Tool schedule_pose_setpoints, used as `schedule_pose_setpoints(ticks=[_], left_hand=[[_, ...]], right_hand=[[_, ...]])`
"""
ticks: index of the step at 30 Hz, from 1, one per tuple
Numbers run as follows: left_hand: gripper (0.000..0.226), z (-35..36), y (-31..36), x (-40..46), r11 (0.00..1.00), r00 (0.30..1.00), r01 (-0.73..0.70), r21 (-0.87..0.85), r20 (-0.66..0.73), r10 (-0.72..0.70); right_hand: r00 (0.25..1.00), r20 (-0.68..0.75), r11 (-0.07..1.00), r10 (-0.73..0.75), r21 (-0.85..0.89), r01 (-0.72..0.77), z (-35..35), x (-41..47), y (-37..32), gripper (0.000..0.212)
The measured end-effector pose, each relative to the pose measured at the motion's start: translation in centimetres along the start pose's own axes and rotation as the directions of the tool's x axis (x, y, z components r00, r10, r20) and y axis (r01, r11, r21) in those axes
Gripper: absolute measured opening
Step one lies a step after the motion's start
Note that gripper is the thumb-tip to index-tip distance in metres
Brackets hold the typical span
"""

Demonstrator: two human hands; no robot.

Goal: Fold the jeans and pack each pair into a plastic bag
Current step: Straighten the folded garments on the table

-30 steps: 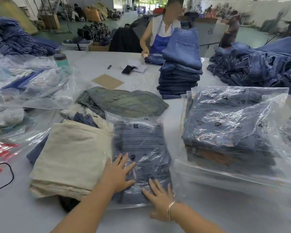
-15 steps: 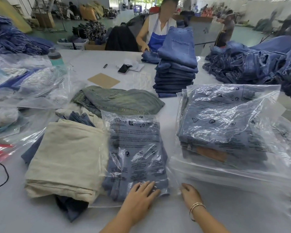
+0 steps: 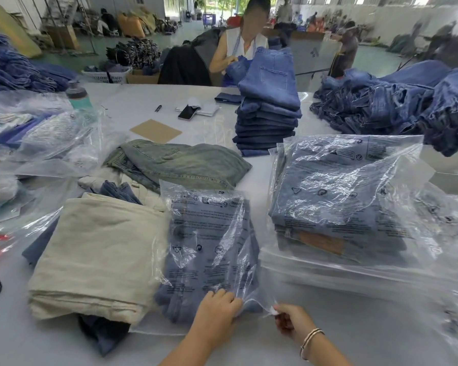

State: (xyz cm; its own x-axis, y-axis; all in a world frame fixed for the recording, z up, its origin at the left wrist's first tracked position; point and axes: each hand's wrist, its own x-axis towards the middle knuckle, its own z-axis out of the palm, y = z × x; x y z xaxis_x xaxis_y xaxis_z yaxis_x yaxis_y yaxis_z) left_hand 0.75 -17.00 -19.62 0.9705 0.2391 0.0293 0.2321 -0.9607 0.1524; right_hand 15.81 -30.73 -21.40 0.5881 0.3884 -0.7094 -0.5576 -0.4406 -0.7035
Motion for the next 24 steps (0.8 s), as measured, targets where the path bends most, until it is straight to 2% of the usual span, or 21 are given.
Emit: schedule_pose_setpoints(ticks=[3, 5, 6, 8, 10, 11, 12, 13, 15, 16, 18, 21, 24], left_hand=[[0.040, 0.0, 0.8, 0.0, 0.993, 0.995, 0.083, -0.084, -0.044, -0.087], [0.029, 0.2, 1.1, -0.7, 0.975, 0.979, 0.198, -0.102, -0.020, -0.201], [0.023, 0.3, 1.5, -1.2, 0.947, 0.955, 0.295, -0.125, 0.022, -0.294], [0.028, 1.1, 2.5, -2.6, 0.834, 0.862, 0.506, -0.220, 0.089, -0.500], [0.033, 1.7, 3.1, -3.5, 0.747, 0.823, 0.549, -0.376, 0.084, -0.562], [0.030, 2.0, 3.6, -3.3, 0.744, 0.836, 0.531, -0.406, 0.104, -0.539], [0.026, 2.2, 4.7, -3.3, 0.674, 0.827, 0.558, -0.484, 0.253, -0.503], [0.022, 2.3, 6.2, -3.4, 0.515, 0.791, 0.610, -0.602, 0.415, -0.451], [0.026, 1.4, 9.1, -3.5, 0.170, 0.713, 0.649, -0.742, 0.514, -0.477], [0.027, 1.3, 10.0, -3.1, 0.010, 0.686, 0.619, -0.785, 0.534, -0.494], [0.028, 0.9, 11.0, -1.8, -0.227, 0.670, 0.569, -0.790, 0.606, -0.429], [0.019, 0.2, 11.2, 0.0, -0.444, 0.628, 0.518, -0.731, 0.678, -0.383], [0.012, 0.3, 11.9, 0.6, -0.589, 0.551, 0.471, -0.656, 0.741, -0.384]], right_hand=[[0.998, -0.024, 0.999, -0.051, 0.017, 0.052, -0.6, -0.1, 0.6, 0.050], [0.994, -0.045, 0.993, -0.100, -0.073, 0.097, -0.7, -0.3, 0.9, 0.057], [0.992, -0.047, 0.988, -0.119, -0.109, 0.114, -0.8, -0.4, 0.9, 0.058], [0.990, -0.046, 0.985, -0.135, -0.111, 0.129, -1.4, -0.6, 1.0, 0.055], [0.991, -0.005, 0.990, -0.132, -0.050, 0.132, -1.6, -0.8, 1.1, 0.044], [0.991, 0.020, 0.991, -0.129, -0.015, 0.130, -1.6, -0.9, 1.2, 0.038], [0.991, 0.041, 0.992, -0.129, 0.009, 0.129, -1.4, -1.1, 1.5, 0.035], [0.990, 0.059, 0.991, -0.130, 0.023, 0.128, -1.2, -1.3, 1.8, 0.033], [0.988, 0.078, 0.990, -0.136, 0.032, 0.134, -0.9, -1.7, 2.3, 0.034], [0.985, 0.080, 0.988, -0.153, 0.026, 0.152, -0.8, -1.8, 2.5, 0.036], [0.976, 0.074, 0.979, -0.205, -0.003, 0.206, -0.8, -2.2, 2.5, 0.042], [0.966, 0.078, 0.967, -0.246, -0.048, 0.251, -0.9, -2.7, 2.0, 0.041], [0.956, 0.087, 0.952, -0.281, -0.104, 0.289, -1.0, -3.1, 1.6, 0.039]])
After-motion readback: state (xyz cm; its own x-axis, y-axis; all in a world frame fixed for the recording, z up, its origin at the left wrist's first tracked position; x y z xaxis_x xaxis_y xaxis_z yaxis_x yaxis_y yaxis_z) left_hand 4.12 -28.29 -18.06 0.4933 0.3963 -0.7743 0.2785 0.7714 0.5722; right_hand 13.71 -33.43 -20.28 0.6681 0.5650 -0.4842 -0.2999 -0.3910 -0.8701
